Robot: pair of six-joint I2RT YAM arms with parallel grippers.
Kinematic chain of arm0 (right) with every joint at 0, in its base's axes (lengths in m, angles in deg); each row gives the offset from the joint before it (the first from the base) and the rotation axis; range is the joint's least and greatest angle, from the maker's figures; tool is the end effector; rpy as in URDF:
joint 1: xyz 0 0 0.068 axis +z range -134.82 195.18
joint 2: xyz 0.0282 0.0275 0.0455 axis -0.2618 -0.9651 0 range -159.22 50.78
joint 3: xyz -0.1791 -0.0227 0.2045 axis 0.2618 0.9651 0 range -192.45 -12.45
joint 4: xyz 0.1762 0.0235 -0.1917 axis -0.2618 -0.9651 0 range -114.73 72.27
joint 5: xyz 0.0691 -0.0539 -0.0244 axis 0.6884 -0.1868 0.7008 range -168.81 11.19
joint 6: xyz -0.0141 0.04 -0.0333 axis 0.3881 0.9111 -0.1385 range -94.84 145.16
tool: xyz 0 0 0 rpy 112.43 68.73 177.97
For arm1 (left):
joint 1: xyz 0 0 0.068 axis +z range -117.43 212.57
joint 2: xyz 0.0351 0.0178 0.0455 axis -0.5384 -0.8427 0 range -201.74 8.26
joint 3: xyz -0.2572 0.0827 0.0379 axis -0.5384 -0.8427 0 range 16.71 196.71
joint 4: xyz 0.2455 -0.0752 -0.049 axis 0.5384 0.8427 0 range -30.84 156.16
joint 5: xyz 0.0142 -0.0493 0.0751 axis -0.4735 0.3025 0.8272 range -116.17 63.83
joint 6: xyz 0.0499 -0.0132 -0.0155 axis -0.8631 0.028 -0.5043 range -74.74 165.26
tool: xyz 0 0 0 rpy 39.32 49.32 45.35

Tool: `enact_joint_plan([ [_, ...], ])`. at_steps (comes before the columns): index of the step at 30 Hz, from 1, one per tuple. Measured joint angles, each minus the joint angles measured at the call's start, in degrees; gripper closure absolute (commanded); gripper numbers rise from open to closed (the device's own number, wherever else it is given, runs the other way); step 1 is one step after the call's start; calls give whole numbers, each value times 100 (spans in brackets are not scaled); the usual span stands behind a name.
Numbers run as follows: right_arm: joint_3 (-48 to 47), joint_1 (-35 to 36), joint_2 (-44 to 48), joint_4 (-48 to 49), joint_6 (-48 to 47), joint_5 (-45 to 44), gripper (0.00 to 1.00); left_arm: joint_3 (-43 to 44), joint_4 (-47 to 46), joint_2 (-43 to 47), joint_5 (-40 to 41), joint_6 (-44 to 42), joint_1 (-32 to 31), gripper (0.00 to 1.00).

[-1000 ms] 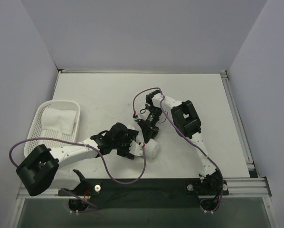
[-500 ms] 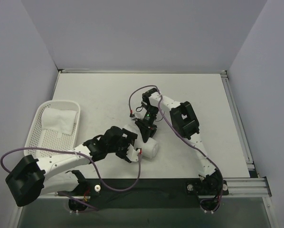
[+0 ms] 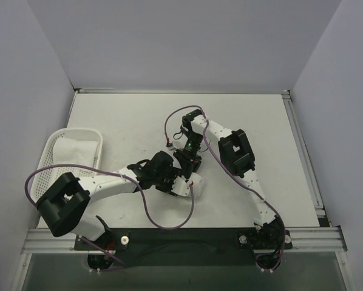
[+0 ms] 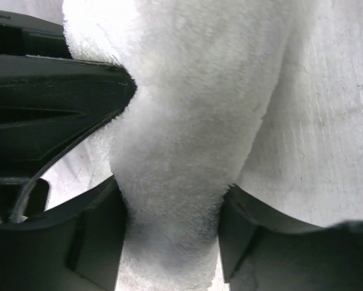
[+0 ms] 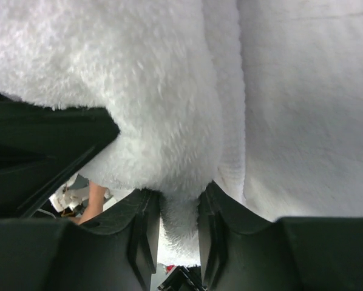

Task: Roll the towels
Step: Roll the towel

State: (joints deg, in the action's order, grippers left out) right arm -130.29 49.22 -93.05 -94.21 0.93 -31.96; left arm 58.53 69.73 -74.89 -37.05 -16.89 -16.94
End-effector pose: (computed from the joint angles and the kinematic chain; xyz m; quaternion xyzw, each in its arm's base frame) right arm 0.3653 0.2781 0.1198 0.4064 -0.8177 -0.3852 0.1331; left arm 0.1763 -0.2168 0.1731 0.7959 0.5029 -0.0533 0.3328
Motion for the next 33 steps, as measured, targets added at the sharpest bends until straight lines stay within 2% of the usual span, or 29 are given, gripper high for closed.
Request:
enact_joint_plan([
  [1, -46, -37, 7, 2, 7, -48, 68, 107, 109, -61, -15, 101, 13, 49],
  [2, -111, -83, 15, 22, 26, -116, 58, 188, 177, -107, -24, 227, 24, 52],
  [3, -203, -142, 17, 39, 42, -214, 54, 254, 232, -142, -26, 348, 37, 53],
  [8, -505, -647, 229, 728, 293, -748, 39, 605, 461, -376, -66, 1156, 131, 54],
  [11, -103, -1259, 758, 1255, 636, -678, 39, 791, 516, -520, -166, 1685, 256, 53],
  [16, 1679, -2341, 2197, 1899, 1279, -105, 39, 1012, 542, -702, -439, 2472, 531, 52],
  [18, 2323, -2505, 2671, 2085, 1486, 111, 39, 1069, 542, -750, -485, 2673, 586, 52],
  [22, 3222, -2192, 3104, 2583, 1965, 566, 39, 1180, 570, -846, -562, 2944, 660, 52],
  [30, 3851, -1510, 3101, 3711, 2503, 852, 41, 1493, 756, -1115, -916, 3276, 916, 52],
  [33, 3969, -1405, 3101, 3965, 2590, 774, 58, 1528, 787, -1143, -984, 3324, 953, 49],
])
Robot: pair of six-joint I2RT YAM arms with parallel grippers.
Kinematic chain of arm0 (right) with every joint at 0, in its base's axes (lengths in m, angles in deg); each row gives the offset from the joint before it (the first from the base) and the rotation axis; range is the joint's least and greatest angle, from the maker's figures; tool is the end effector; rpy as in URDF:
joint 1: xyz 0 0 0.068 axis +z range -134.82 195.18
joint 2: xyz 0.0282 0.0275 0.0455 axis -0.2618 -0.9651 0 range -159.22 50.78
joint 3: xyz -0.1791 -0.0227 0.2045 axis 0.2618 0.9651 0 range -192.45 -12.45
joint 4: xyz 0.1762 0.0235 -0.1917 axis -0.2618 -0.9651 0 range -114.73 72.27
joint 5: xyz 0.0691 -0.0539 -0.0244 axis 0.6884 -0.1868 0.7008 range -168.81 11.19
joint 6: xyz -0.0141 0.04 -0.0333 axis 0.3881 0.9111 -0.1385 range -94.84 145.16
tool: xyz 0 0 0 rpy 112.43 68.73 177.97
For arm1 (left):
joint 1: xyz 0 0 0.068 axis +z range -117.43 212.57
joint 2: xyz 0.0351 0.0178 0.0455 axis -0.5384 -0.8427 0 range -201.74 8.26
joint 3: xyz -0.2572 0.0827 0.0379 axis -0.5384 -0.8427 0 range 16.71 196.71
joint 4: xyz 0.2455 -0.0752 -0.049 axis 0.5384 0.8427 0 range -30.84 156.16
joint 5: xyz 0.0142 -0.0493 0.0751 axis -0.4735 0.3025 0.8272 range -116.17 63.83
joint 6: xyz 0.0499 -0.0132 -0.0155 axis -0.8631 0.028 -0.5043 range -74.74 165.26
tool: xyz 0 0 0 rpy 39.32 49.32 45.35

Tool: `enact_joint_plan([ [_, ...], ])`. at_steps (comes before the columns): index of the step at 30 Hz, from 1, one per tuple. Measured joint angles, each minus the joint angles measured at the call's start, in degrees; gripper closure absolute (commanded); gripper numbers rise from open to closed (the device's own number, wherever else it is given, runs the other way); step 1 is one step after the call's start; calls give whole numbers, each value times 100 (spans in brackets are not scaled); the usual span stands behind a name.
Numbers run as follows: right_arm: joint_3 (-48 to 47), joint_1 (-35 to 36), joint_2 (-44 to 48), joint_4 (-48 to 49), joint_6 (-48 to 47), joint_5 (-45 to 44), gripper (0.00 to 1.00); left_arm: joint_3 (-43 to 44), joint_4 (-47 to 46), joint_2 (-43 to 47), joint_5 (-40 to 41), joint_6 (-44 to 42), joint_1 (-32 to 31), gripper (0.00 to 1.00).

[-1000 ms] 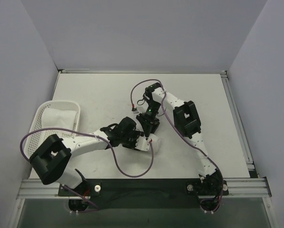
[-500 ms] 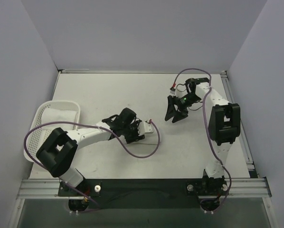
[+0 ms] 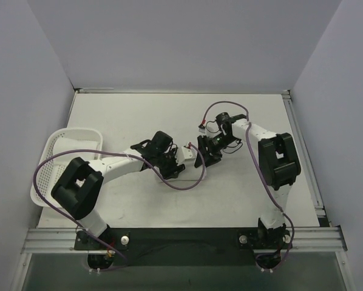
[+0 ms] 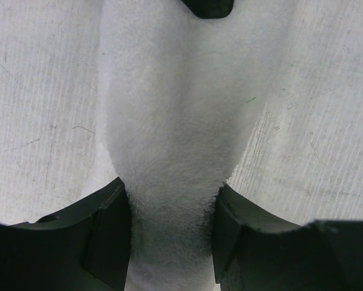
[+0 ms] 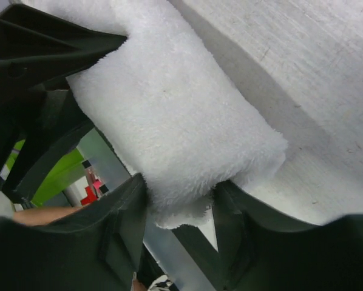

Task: Roll the towels
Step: Roll the towel

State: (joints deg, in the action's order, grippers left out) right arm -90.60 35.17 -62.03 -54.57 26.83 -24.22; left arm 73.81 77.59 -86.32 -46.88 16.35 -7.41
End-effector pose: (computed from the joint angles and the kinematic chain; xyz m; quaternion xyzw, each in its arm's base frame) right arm 0.3547 0.1599 0.1771 -0.2124 0.8542 0.4714 0.0552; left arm 0.2464 -0.2230 0.1863 0.5754 0.7458 -0.1988 0.2704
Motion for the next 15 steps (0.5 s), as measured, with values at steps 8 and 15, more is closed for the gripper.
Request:
enact_joint_plan([
  [8, 92, 24, -138, 221, 267, -109, 100, -356, -203, 319, -9, -94, -9, 21],
  [15, -92, -39, -608, -15, 282, 291, 100, -1421, -448, 1506, 710, -1005, -702, 8],
])
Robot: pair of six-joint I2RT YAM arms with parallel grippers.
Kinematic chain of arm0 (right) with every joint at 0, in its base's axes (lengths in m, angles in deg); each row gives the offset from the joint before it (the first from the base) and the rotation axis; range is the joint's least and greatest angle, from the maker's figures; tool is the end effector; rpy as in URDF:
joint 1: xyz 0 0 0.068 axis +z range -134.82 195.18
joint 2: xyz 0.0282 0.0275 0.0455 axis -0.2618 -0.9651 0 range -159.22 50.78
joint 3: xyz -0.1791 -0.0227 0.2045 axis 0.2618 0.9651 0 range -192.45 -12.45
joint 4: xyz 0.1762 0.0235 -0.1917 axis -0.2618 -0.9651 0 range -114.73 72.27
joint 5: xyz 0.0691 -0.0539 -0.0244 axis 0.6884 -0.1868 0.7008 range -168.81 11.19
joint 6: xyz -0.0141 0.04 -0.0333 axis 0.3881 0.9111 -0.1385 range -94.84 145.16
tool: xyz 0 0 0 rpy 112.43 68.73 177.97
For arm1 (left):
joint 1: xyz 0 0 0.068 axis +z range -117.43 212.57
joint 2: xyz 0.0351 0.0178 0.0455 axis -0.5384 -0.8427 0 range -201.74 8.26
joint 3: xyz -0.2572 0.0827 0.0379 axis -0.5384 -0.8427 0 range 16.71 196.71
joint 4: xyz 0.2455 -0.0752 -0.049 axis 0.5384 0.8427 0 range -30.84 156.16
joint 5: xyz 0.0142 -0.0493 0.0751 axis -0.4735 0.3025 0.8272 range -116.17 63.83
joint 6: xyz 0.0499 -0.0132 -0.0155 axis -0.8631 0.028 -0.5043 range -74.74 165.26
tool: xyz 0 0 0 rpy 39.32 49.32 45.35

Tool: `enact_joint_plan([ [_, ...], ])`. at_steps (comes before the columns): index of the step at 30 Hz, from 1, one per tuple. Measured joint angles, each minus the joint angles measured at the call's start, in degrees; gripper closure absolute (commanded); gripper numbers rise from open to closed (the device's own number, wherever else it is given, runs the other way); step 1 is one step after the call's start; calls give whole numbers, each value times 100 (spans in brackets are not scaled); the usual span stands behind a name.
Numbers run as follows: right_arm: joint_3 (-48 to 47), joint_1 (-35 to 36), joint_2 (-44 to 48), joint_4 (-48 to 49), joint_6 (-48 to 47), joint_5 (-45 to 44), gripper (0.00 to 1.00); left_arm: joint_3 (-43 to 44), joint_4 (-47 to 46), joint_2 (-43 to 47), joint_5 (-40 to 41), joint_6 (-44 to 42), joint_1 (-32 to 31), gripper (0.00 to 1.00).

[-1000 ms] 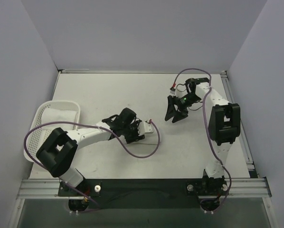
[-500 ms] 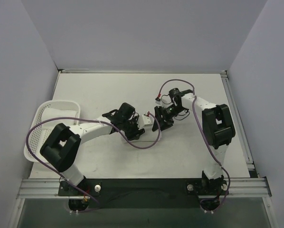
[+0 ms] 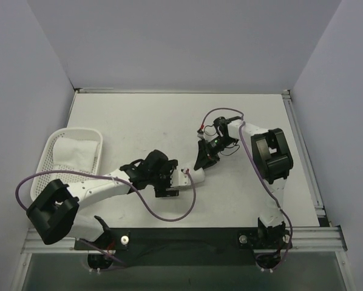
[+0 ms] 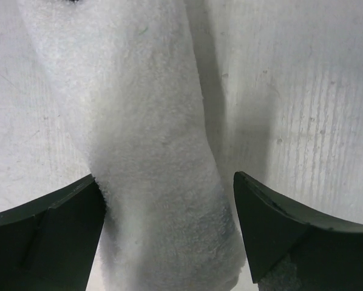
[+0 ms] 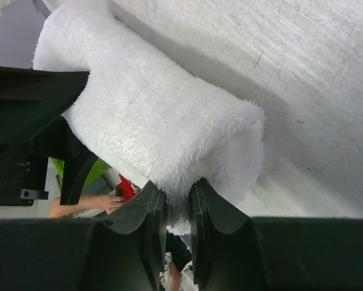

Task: Roll the towels
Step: Roll the towel, then place the rolled towel into the container

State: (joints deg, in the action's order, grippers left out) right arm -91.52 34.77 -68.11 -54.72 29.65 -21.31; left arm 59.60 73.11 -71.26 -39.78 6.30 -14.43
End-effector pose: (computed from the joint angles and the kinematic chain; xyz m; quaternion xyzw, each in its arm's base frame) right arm 0.3624 0.1609 0.1432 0.1692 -0.8561 -0.4883 0.0012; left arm 0.1803 -0.2056 0.1912 0.6665 0.6567 -0.1347 0.3262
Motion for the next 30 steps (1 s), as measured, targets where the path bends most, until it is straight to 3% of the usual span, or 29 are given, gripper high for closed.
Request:
enact_joint_plan([
  [5, -72, -13, -111, -120, 50, 129, 100, -260, -223, 247, 708, -555, -435, 7],
  [13, -24, -55, -111, -72, 413, 131, 100, -286, -715, 85, 1799, -726, -990, 4],
  [24, 63, -131, -136, 76, 916, 181, 100, -98, -1086, -520, 1939, -667, -922, 3],
  [27, 63, -175, -195, 85, 1003, 236, 100, 52, -1246, -822, 1893, -647, -802, 6],
  [30, 63, -199, -232, 101, 1060, 284, 100, 227, -1309, -1099, 1751, -647, -654, 16],
])
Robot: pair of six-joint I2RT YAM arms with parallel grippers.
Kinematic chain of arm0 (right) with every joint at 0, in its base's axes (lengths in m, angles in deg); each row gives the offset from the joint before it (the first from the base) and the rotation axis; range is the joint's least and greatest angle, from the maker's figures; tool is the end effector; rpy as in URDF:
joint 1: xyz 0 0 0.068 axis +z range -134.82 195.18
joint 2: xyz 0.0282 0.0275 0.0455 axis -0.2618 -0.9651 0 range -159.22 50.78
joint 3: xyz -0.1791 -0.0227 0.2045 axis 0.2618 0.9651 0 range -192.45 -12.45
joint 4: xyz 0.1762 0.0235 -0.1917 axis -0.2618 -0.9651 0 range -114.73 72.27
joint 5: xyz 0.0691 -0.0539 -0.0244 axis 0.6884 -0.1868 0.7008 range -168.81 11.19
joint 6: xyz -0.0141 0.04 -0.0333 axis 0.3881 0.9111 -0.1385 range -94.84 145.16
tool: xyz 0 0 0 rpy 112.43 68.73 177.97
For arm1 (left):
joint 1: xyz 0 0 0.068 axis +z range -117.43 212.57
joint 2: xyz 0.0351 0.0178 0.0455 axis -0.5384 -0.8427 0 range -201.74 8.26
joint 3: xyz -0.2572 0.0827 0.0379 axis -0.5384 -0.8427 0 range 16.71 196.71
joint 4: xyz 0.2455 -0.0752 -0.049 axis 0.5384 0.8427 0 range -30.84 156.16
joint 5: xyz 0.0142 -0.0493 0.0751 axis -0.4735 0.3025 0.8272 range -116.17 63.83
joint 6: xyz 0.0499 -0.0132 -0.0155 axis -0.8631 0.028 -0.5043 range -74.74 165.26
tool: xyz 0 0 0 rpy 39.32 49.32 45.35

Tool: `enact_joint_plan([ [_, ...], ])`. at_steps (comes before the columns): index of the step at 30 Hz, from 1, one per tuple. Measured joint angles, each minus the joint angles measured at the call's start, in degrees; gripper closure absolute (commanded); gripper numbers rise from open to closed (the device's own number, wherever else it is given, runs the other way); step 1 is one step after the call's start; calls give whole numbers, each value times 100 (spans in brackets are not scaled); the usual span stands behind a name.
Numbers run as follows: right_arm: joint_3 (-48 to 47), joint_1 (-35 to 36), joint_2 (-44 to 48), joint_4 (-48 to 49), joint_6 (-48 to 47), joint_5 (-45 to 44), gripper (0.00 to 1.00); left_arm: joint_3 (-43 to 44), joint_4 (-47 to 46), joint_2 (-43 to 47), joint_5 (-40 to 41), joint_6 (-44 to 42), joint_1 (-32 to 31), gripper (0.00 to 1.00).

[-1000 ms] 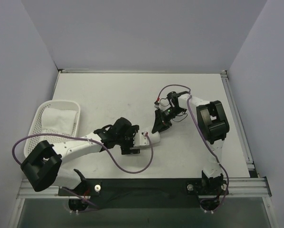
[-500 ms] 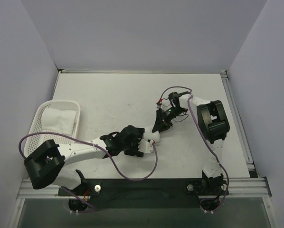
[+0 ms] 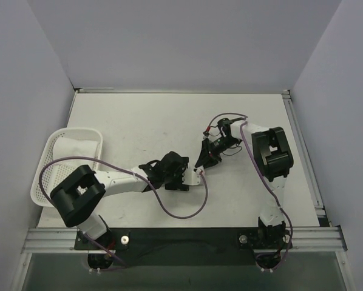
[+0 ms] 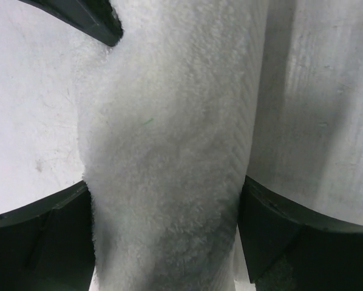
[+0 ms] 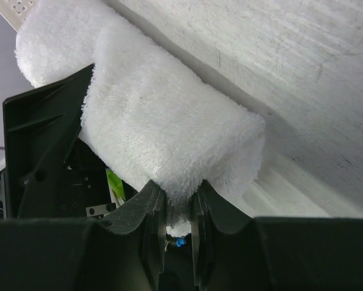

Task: Roll the towels
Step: Place the rolled towel into the container

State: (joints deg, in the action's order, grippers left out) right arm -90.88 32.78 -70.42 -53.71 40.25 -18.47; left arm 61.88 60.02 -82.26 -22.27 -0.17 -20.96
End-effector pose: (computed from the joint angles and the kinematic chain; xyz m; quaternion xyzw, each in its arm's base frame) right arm 0.3673 0.1490 0.1271 0.0681 -0.8591 -0.5038 0.0594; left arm 0.1880 -0.2503 0.1663 0.6967 0.6122 0.0052 0.3740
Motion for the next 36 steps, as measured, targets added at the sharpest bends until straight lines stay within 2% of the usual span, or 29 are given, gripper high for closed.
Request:
enact_joint_plan([
  [4, 0, -22, -22, 42, 33, 44, 100, 461, 339, -363, -503, 15, 382, 28],
  [7, -22, -55, -39, 107, 52, 85, 100, 835, 715, -581, -1027, -33, 682, 42],
  [8, -46, -59, -61, 107, 52, 101, 95, 944, 852, -638, -1147, -59, 737, 50],
  [9, -70, -68, -90, 103, 52, 122, 78, 1040, 979, -684, -1241, -92, 782, 56],
  [11, -140, -107, -142, 70, 37, 170, 60, 1224, 1237, -763, -1401, -188, 850, 63],
  [12, -157, -125, -151, 72, 28, 175, 48, 1325, 1362, -809, -1467, -205, 874, 71],
  [15, -208, -302, -129, 52, -101, 153, 29, 1663, 1794, -957, -1740, -308, 990, 87],
  [18, -212, -643, 7, 59, -321, -59, 27, 1869, 2345, -984, -2135, -420, 1209, 100],
  [23, -208, -1318, 522, -42, -584, -317, 25, 2173, 3508, -925, -2706, -476, 1797, 100],
  [29, -168, -1657, 1121, -267, -885, -562, 22, 3104, 5357, -651, -3279, -807, 2973, 100],
  [32, -168, -1655, 1257, -396, -1034, -675, 21, 3757, 6199, -197, -3554, -1320, 3794, 100],
  [36, -166, -1650, 1311, -507, -1180, -874, 20, 4448, 6937, 334, -3864, -2430, 5154, 100],
])
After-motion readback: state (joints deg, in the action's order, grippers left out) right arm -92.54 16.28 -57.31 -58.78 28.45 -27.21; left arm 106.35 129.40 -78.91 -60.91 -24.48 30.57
